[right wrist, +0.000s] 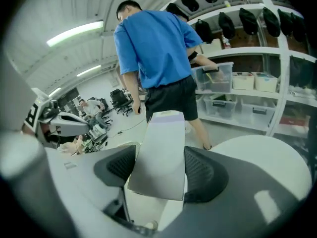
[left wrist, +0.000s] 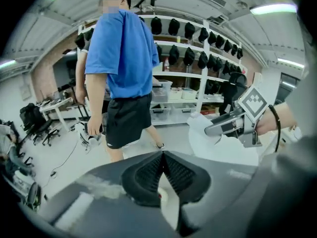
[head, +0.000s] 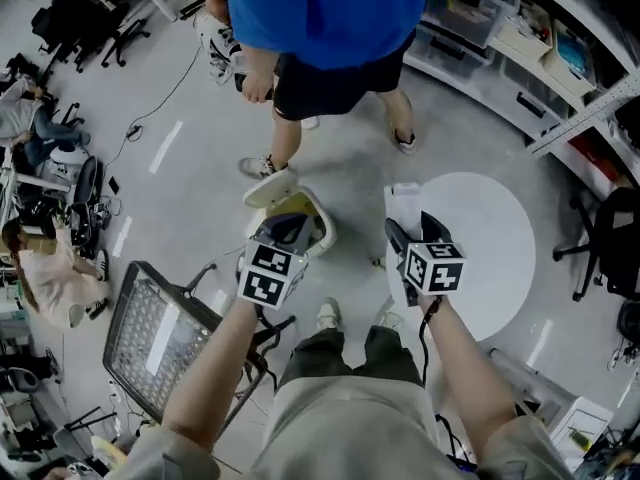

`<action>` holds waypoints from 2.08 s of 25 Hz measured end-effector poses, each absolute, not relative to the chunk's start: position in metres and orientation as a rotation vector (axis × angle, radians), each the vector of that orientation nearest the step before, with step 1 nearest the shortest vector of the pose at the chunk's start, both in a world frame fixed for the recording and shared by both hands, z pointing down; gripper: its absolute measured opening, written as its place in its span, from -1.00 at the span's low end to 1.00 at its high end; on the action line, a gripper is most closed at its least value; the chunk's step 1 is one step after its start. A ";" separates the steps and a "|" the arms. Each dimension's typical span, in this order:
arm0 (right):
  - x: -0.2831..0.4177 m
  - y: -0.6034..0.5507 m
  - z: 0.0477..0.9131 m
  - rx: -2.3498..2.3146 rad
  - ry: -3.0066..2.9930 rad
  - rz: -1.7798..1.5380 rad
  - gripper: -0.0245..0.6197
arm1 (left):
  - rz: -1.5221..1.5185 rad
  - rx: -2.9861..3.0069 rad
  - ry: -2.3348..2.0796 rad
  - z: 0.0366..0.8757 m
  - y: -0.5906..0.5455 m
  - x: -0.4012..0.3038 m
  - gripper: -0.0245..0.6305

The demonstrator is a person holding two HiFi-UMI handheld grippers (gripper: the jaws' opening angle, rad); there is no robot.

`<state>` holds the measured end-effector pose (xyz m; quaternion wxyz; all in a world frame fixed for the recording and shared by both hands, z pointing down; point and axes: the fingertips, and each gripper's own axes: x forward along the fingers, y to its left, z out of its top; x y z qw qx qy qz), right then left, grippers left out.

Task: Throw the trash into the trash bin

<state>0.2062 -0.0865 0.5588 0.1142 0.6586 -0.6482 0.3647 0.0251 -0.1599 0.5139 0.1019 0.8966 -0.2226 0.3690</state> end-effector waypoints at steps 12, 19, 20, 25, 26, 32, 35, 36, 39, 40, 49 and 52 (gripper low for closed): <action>0.059 -0.186 0.611 1.466 -2.148 0.963 0.03 | 1.051 2.430 -0.961 0.583 -0.211 -0.114 -0.92; -0.005 -0.200 0.689 1.278 -2.093 0.955 0.03 | 1.013 2.343 -0.992 0.649 -0.219 -0.154 -0.92; -0.010 -0.201 0.702 1.261 -2.078 0.960 0.03 | 1.011 2.329 -0.989 0.660 -0.220 -0.158 -0.92; -0.029 -0.206 0.768 1.196 -2.004 0.974 0.03 | 1.034 2.279 -0.958 0.714 -0.216 -0.174 -0.92; -0.031 -0.206 0.781 1.187 -1.987 0.982 0.03 | 1.039 2.262 -0.953 0.726 -0.213 -0.178 -0.92; -0.046 -0.216 0.831 1.127 -1.939 0.852 0.05 | 1.003 2.179 -0.968 0.775 -0.209 -0.203 -0.92; -0.048 -0.220 0.848 1.094 -1.919 0.799 0.13 | 0.998 2.155 -0.970 0.783 -0.207 -0.208 -0.92; -0.048 -0.220 0.851 1.092 -1.913 0.804 0.16 | 0.997 2.151 -0.972 0.784 -0.208 -0.210 -0.92; -0.043 -0.220 0.850 1.109 -1.901 0.830 0.14 | 0.982 2.148 -0.977 0.781 -0.207 -0.210 -0.92; -0.041 -0.218 0.847 1.121 -1.901 0.835 0.10 | 0.981 2.149 -0.976 0.780 -0.206 -0.210 -0.92; -0.026 -0.204 0.764 1.225 -1.975 0.838 -0.24 | 0.970 2.178 -0.998 0.730 -0.199 -0.204 -0.92; -0.022 -0.202 0.724 1.251 -2.035 0.801 -0.35 | 0.943 2.203 -1.026 0.701 -0.202 -0.199 -0.92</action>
